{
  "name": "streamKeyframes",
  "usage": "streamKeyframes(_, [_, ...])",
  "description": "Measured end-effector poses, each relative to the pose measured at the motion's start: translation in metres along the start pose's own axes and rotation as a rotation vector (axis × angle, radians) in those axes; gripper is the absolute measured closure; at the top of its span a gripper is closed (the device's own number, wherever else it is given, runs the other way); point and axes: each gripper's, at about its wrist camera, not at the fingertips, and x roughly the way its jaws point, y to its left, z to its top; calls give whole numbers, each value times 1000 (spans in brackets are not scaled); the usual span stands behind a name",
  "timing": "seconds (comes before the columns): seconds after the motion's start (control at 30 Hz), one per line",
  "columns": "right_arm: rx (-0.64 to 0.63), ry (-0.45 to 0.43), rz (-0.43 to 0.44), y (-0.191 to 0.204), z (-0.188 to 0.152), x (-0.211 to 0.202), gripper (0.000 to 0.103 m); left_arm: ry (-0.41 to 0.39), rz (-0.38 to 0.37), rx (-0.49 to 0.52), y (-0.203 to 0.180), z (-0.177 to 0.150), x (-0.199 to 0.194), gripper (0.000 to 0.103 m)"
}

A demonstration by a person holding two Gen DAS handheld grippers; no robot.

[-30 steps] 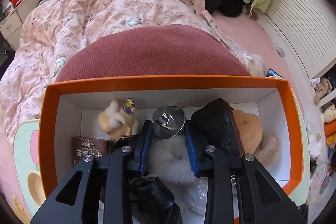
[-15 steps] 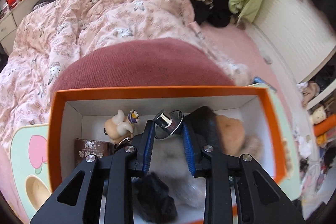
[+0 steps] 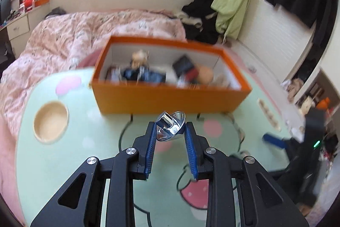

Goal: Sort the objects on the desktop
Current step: 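Lift the silver cup out and set it on the table with the left gripper, then reach into the box and grasp the dark red block with the right gripper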

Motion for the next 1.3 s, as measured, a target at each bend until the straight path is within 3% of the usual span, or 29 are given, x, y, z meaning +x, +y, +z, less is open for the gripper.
streamKeyframes(0.1, [0, 0, 1, -1, -1, 0, 0, 28, -27, -44, 2, -15, 15, 74])
streamKeyframes(0.17, [1, -1, 2, 0, 0, 0, 0, 8, -49, -87, 3, -22, 15, 68])
streamKeyframes(0.2, [0, 0, 2, 0, 0, 0, 0, -4, -51, -102, 3, -26, 13, 54])
streamKeyframes(0.23, [1, 0, 1, 0, 0, 0, 0, -6, -44, -106, 3, -32, 10, 29])
streamKeyframes(0.3, [1, 0, 1, 0, -1, 0, 0, -10, -8, -95, 3, -43, 5, 20])
streamKeyframes(0.53, [2, 0, 1, -1, -1, -1, 0, 14, 175, 52, -14, -67, 3, 18])
streamKeyframes(0.6, [2, -1, 1, -1, 0, -1, 0, 24, 212, 83, -21, -67, 9, 10])
streamKeyframes(0.67, [2, 0, 2, -1, 0, -2, 0, 39, 206, 85, -22, -67, 12, 1])
streamKeyframes(0.9, [8, 25, 21, -3, 5, -7, 2, 38, 198, 73, -16, -68, 12, 0])
streamKeyframes(0.97, [24, 20, 78, -5, 13, -15, 13, 38, 201, 74, -17, -69, 13, 0])
streamKeyframes(1.17, [55, -21, 319, -10, 83, -51, 16, 38, 200, 75, -17, -69, 12, 0])
streamKeyframes(1.3, [64, 78, 476, -1, 148, -38, 17, 37, 201, 77, -16, -69, 11, 0])
